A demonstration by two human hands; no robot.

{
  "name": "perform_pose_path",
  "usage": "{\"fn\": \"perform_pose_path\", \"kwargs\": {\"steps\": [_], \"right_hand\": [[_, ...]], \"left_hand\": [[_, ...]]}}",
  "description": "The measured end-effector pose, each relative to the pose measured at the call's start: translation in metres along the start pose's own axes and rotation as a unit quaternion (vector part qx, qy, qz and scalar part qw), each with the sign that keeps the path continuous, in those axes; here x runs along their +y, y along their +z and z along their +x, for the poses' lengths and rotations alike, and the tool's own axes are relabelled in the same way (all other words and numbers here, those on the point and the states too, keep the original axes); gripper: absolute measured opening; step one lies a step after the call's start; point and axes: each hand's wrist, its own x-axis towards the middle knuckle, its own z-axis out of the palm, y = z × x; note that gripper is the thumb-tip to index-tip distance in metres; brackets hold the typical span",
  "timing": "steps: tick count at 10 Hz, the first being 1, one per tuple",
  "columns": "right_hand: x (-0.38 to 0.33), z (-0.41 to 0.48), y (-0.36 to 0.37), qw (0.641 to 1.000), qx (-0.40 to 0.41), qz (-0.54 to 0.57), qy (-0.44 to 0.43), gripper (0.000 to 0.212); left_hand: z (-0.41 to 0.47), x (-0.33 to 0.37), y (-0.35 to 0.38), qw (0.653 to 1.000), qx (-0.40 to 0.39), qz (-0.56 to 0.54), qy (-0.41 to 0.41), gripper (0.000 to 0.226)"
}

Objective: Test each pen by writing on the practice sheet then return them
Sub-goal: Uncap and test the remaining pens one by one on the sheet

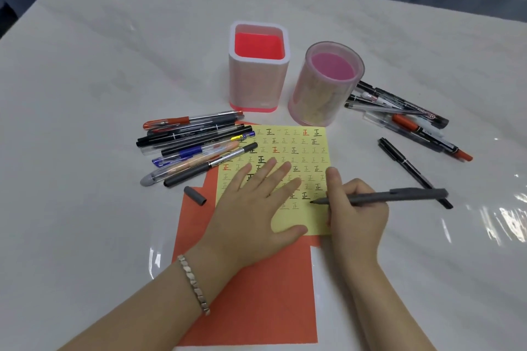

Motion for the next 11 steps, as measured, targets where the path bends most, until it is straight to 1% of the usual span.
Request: {"fn": "perform_pose_path", "kwargs": {"steps": [2, 3, 4, 9, 11], "right_hand": [[0.012, -0.001, 0.002, 0.999, 0.019, -0.036, -0.018, 0.045], [0.015, -0.002, 0.003, 0.997, 0.008, -0.061, -0.039, 0.042], [0.015, -0.002, 0.004, 0.997, -0.002, -0.071, -0.039, 0.041], [0.019, 0.001, 0.006, 0.994, 0.000, -0.095, -0.052, 0.034], [0.018, 0.000, 0.005, 0.992, -0.010, -0.105, -0.062, 0.036]], "left_hand": [[0.000, -0.001, 0.002, 1.000, 0.017, -0.015, 0.003, 0.068], [0.000, 0.000, 0.002, 0.999, 0.021, -0.025, 0.001, 0.068], [0.000, 0.000, 0.002, 0.999, 0.026, -0.030, 0.000, 0.068], [0.000, 0.000, 0.003, 0.999, 0.034, -0.036, -0.004, 0.067], [0.001, 0.001, 0.002, 0.999, 0.030, -0.035, -0.005, 0.068]]}}
